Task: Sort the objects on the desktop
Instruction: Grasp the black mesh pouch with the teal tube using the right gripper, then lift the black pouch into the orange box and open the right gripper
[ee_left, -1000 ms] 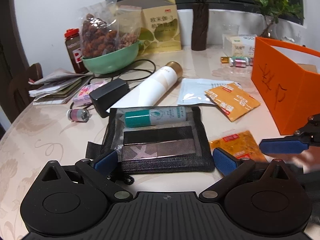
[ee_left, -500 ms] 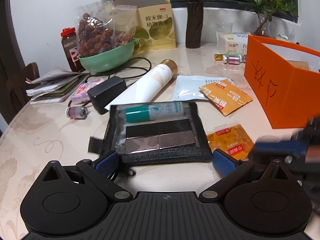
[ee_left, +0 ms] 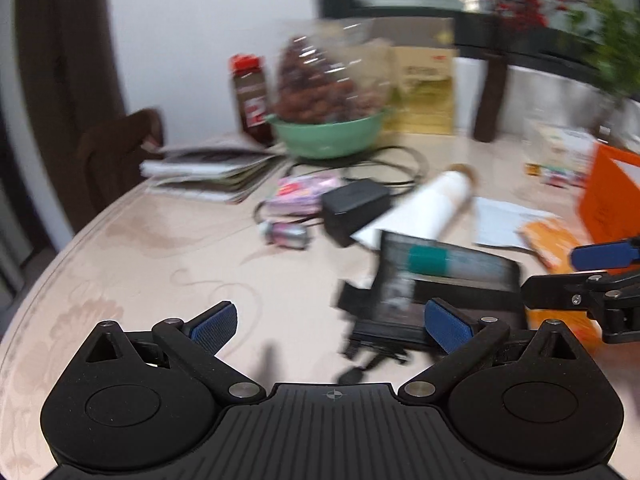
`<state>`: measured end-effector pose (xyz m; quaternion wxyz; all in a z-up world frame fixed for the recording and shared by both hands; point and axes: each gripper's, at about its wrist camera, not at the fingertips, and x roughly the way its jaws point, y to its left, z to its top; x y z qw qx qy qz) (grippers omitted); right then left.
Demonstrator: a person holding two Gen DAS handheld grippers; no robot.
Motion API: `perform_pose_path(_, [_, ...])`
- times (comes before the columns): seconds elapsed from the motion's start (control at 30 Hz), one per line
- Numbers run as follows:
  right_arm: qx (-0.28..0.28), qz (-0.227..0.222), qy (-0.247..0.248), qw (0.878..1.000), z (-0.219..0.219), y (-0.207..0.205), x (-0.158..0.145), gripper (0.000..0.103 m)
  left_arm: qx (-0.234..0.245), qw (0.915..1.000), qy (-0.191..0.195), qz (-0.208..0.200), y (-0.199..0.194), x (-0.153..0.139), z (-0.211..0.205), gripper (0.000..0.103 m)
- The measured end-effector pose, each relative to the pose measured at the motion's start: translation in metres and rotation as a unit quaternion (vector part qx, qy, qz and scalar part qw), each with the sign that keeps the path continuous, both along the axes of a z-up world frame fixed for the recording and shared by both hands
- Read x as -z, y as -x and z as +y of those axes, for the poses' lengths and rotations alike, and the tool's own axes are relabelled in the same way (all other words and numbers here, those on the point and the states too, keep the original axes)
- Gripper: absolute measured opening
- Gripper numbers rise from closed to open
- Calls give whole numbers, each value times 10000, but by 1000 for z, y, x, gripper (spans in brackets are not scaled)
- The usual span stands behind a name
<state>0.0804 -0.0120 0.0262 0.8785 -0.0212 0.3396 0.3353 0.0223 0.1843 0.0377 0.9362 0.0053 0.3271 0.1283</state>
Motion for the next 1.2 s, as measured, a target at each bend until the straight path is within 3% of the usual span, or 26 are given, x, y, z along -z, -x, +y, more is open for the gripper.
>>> perform_pose_path(0.13, [-98, -321, 418, 9986, 22, -16, 5, 78, -282, 9995, 82, 116, -11, 9, 15, 103])
perform_pose_path(0.23, [-657, -367, 826, 9937, 41, -28, 8, 76, -231, 9995, 94, 170, -16, 13, 17, 103])
perform_pose_path(0.3, [-961, -310, 845, 9913, 48, -36, 11, 77, -221, 9996, 50, 175, -16, 17, 15, 103])
perform_pose_path(0.37, [-1064, 158, 619, 9923, 49, -51, 12, 77, -217, 9996, 60, 161, -16, 19, 16, 103])
perform_pose_path(0.43, [-1379, 918, 374, 9855, 49, -67, 19, 91, -241, 9995, 67, 177, -16, 21, 17, 103])
perform_pose_path(0.5, [-1783, 761, 530, 9796, 51, -63, 21, 95, -252, 9994, 134, 189, -16, 22, 19, 103])
perform_pose_path(0.6, [-1944, 427, 873, 9761, 53, -41, 22, 97, -241, 9994, 166, 193, -15, 25, 17, 103])
perform_pose_path(0.7, [-1855, 145, 1005, 9774, 52, -21, 24, 91, -209, 9996, 1, 189, -14, 28, 10, 103])
perform_pose_path(0.8, [-2026, 147, 1035, 9737, 49, -8, 18, 64, -89, 9996, 61, 252, -13, 27, 8, 103])
perform_pose_path(0.9, [-2009, -308, 1276, 9708, 49, 15, 19, 61, -16, 9996, 75, 254, -10, 29, 4, 103])
perform_pose_path(1.03, [-1696, -616, 1161, 9767, 39, 34, 20, 53, 33, 9997, 60, 248, -8, 28, -4, 103])
perform_pose_path(1.13, [-1530, -910, 1050, 9784, 33, 50, 22, 48, 133, 9992, 259, 280, -7, 26, -9, 103])
perform_pose_path(1.2, [-1399, -1135, 1079, 9777, 31, 61, 24, 48, 219, 9995, 65, 231, -5, 25, -20, 103])
